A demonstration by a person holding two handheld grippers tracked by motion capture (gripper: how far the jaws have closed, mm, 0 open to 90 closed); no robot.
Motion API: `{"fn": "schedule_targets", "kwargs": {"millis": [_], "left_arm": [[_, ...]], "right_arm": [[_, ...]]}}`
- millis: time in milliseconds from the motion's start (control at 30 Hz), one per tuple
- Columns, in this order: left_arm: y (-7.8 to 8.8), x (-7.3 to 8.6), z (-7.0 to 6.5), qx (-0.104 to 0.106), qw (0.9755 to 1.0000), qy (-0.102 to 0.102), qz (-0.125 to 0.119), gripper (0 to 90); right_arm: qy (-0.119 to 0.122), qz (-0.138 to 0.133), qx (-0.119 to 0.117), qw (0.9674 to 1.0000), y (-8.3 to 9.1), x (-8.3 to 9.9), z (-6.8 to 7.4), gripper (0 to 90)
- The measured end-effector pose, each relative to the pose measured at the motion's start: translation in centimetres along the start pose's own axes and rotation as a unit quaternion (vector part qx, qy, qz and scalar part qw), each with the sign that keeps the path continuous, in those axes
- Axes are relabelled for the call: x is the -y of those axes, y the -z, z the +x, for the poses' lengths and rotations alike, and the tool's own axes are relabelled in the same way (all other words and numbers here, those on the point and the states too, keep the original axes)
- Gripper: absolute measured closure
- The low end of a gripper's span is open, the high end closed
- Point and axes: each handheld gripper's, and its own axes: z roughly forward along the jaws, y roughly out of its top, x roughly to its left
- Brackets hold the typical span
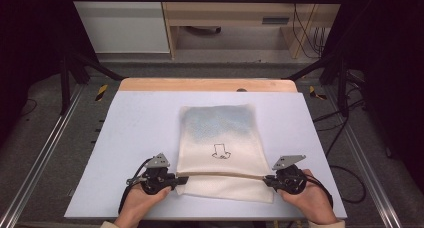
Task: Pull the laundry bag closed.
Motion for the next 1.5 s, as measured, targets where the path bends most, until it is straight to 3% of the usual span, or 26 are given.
{"fn": "schedule_targets", "kwargs": {"millis": [433,633,667,733,767,800,967,1000,1033,1067,1100,1200,1233,1367,1400,1433,1467,1500], "left_arm": [[0.0,0.1,0.0,0.001,1.0000,0.000,0.003,82.5],[0.5,0.0,-0.1,-0.010,0.9999,0.006,-0.002,69.9],[0.7,0.0,0.0,-0.010,0.9998,0.011,-0.009,61.1],[0.9,-0.1,0.0,-0.011,0.9997,0.017,-0.016,53.7],[1.1,-0.1,-0.1,-0.012,0.9996,0.019,-0.019,53.7],[1.2,-0.2,-0.1,-0.016,0.9994,0.022,-0.023,47.0],[2.0,-0.2,-0.3,-0.035,0.9985,0.024,-0.034,31.0],[2.3,-0.2,-0.3,-0.042,0.9980,0.024,-0.040,27.1],[2.7,-0.3,-0.4,-0.062,0.9968,0.019,-0.047,19.6],[2.7,-0.3,-0.4,-0.062,0.9968,0.019,-0.047,17.0],[3.3,-0.4,-0.3,-0.084,0.9947,0.011,-0.057,15.5],[3.9,-0.6,-0.1,-0.101,0.9928,0.004,-0.065,11.8],[4.2,-0.6,0.1,-0.115,0.9910,-0.006,-0.068,11.8],[5.5,-0.7,1.0,-0.148,0.9855,-0.023,-0.080,9.1],[5.5,-0.7,1.0,-0.148,0.9855,-0.023,-0.080,8.6],[6.0,-0.6,1.4,-0.159,0.9836,-0.027,-0.081,8.1],[6.0,-0.6,1.4,-0.159,0.9836,-0.027,-0.081,7.6],[6.3,-0.6,1.7,-0.167,0.9820,-0.030,-0.082,7.6]], "right_arm": [[-0.001,0.000,0.001,1.0000,0.2,0.2,0.0,82.1],[0.001,-0.010,-0.003,0.9999,0.0,0.0,0.1,80.9],[-0.005,-0.027,-0.014,0.9995,0.0,-0.2,0.2,73.1],[-0.005,-0.033,-0.014,0.9994,0.0,-0.3,0.2,68.9],[-0.004,-0.041,-0.016,0.9990,0.0,-0.5,0.3,64.9],[-0.003,-0.054,-0.016,0.9984,0.0,-0.7,0.5,58.2],[-0.004,-0.097,0.002,0.9953,0.1,-1.4,0.8,38.2],[-0.004,-0.109,0.008,0.9940,0.2,-1.5,0.7,34.1],[-0.006,-0.132,0.032,0.9907,0.3,-1.7,0.8,24.1],[-0.011,-0.143,0.041,0.9887,0.5,-1.8,0.8,21.9],[-0.016,-0.154,0.048,0.9868,0.7,-1.9,0.6,18.2],[-0.038,-0.190,0.070,0.9786,1.2,-2.0,0.1,10.4],[-0.038,-0.190,0.070,0.9786,1.2,-2.0,0.1,10.4],[-0.060,-0.227,0.112,0.9655,2.3,-1.5,-1.1,5.7],[-0.067,-0.229,0.115,0.9642,2.5,-1.3,-1.3,5.4],[-0.072,-0.232,0.120,0.9625,2.7,-1.1,-1.6,5.4],[-0.072,-0.232,0.120,0.9625,2.7,-1.1,-1.6,5.4],[-0.077,-0.237,0.128,0.9600,2.9,-0.9,-1.9,5.4]]}}
